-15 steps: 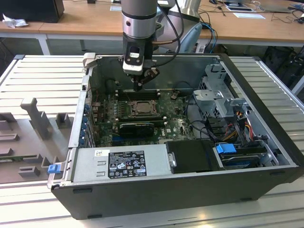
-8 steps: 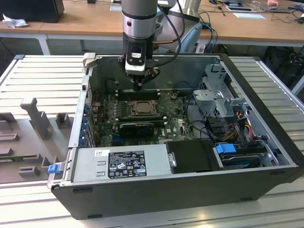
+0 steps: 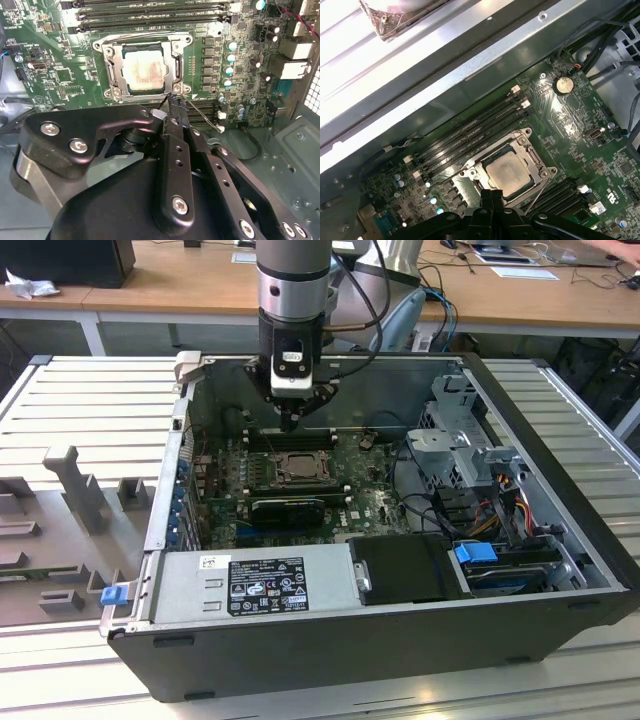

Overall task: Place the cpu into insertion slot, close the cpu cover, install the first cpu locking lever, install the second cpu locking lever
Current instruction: 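Install the first cpu locking lever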

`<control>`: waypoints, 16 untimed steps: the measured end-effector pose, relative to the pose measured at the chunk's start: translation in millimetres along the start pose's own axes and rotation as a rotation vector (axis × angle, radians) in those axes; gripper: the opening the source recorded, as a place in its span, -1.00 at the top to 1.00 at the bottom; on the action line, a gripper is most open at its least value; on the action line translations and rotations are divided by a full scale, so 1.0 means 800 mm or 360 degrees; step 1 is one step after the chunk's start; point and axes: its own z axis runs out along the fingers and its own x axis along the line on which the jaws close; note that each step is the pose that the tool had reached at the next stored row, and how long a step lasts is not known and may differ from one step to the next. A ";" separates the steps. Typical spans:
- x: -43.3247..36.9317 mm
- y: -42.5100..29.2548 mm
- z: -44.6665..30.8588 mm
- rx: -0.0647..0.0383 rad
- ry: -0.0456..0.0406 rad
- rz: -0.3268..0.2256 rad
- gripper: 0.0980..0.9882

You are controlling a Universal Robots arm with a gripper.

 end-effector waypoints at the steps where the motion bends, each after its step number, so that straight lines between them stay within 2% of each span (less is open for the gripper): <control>1: 0.000 0.0000 0.0000 0.0000 0.0000 -0.0009 0.98; 16: 0.000 -0.0003 0.0001 0.0005 0.0008 -0.0172 0.98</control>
